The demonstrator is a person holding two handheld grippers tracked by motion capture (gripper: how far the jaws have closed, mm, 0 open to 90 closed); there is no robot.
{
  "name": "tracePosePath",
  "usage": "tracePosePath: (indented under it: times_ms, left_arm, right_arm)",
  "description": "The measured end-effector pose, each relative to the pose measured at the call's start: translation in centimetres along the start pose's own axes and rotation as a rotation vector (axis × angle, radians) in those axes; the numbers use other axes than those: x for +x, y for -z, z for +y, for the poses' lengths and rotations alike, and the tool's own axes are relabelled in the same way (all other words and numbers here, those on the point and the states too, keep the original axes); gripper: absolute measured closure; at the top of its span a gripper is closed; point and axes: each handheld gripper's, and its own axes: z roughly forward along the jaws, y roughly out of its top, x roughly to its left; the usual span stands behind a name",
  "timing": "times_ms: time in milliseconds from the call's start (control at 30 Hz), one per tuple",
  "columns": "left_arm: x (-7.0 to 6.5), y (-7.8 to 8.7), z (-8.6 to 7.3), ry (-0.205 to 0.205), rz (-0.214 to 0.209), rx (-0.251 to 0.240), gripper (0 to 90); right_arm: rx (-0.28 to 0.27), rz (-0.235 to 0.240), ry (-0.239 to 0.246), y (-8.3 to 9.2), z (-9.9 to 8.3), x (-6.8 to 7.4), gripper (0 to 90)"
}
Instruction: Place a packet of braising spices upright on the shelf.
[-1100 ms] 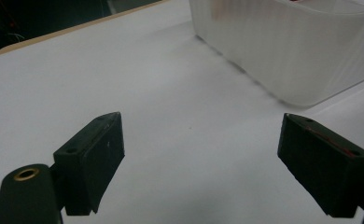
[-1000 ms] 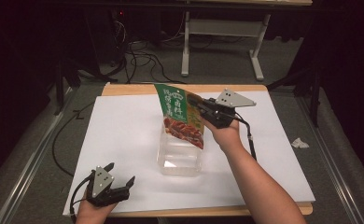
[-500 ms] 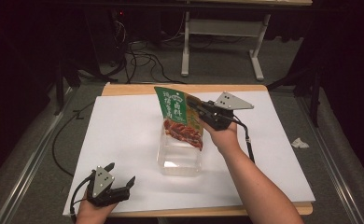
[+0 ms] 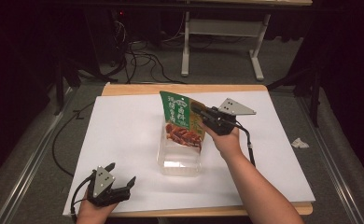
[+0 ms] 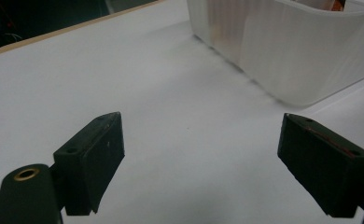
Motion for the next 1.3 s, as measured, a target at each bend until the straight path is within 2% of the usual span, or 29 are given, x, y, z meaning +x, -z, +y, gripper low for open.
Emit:
tracePosePath:
  times_ms: [200,467,567,633,733,933,1167,1300]
  left_arm:
    - [-0.1,0.0,0.0,-0.003,0.000,0.000,15.1]
    - [0.0,0.0,0.0,0.000,-0.002,-0.002,15.1]
    - [0.0,0.0,0.0,-0.002,-0.001,-0.003,15.1]
    - [0.0,0.0,0.0,-0.003,0.001,-0.003,15.1]
    - [0.0,0.0,0.0,-0.004,0.000,-0.003,15.1]
    - [0.0,0.1,0.0,-0.003,-0.001,-0.002,15.1]
    - [0.0,0.1,0.0,-0.002,0.000,-0.002,15.1]
    - [-0.1,0.1,0.0,-0.005,-0.003,0.002,15.1]
  right_arm:
    - [0.023,-0.022,0.004,0.3,-0.2,0.0,84.8]
    - [0.093,-0.031,-0.016,0.4,0.1,0.0,42.7]
    - [0.123,-0.017,-0.034,0.5,0.1,-0.2,30.8]
    - [0.136,-0.039,-0.045,0.7,0.1,-0.3,22.3]
    - [0.154,-0.061,-0.056,1.1,0.2,-0.4,15.3]
    - [0.197,-0.089,-0.039,2.0,0.3,-0.6,15.0]
    - [0.210,-0.091,-0.042,3.8,-0.1,-0.8,15.1]
    - [0.206,-0.108,-0.039,5.1,-0.5,-1.0,15.2]
